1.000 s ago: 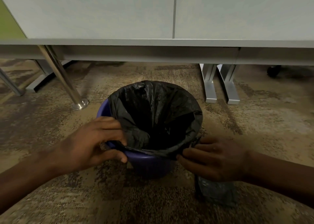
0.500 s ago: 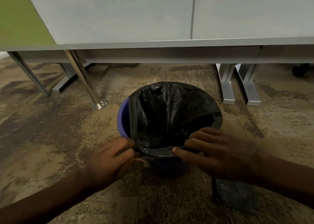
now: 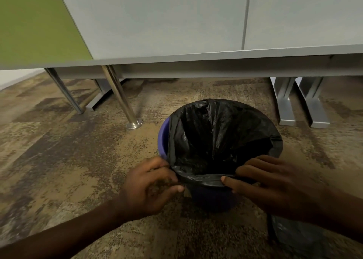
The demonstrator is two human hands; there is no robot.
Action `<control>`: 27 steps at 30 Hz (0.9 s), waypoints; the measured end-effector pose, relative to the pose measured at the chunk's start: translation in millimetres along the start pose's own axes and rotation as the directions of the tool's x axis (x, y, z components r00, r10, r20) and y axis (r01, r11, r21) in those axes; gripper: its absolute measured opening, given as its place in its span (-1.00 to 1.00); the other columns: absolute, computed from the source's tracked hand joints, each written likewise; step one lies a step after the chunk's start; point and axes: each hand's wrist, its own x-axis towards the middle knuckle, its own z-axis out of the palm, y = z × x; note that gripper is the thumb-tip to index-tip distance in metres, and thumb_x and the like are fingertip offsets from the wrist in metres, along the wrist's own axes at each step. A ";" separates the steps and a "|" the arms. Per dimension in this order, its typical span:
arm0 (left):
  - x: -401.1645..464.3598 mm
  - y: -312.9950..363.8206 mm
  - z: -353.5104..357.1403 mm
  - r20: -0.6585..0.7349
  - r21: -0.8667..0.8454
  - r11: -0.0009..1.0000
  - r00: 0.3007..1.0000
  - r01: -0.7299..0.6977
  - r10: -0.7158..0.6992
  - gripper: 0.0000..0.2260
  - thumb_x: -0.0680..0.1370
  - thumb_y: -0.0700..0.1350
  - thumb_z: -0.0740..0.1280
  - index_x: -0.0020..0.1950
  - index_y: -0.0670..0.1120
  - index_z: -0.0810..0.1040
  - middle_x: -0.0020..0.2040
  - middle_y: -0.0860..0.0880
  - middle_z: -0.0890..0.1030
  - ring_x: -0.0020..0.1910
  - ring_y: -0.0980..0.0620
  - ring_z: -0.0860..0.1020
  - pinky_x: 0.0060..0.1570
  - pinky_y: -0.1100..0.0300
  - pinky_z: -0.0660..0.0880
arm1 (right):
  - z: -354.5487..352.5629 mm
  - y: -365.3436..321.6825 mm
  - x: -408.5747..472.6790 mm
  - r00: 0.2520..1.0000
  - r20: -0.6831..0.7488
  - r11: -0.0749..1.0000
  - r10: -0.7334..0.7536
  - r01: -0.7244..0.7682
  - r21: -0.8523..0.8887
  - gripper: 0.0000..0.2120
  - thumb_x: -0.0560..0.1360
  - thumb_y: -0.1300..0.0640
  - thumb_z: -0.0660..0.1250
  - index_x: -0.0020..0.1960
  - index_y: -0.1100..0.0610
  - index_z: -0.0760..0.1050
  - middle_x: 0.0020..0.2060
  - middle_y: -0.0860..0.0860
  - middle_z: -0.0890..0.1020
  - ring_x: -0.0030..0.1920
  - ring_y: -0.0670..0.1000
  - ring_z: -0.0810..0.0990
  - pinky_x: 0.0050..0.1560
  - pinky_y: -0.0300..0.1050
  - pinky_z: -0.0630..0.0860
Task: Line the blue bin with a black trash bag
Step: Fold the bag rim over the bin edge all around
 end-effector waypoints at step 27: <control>93.3 -35.8 -31.5 0.340 -0.378 0.357 0.487 0.854 -0.804 -0.86 0.56 -0.19 0.49 -0.20 -0.14 0.73 -0.38 -0.03 0.63 -0.44 0.14 0.54 -0.42 0.34 0.53 | 0.7 -2.1 0.0 1.000 0.018 1.000 0.022 -0.022 -0.008 -0.68 0.53 0.16 0.32 0.22 0.12 0.71 -0.07 0.09 0.74 -0.17 0.09 0.72 -0.23 0.00 0.66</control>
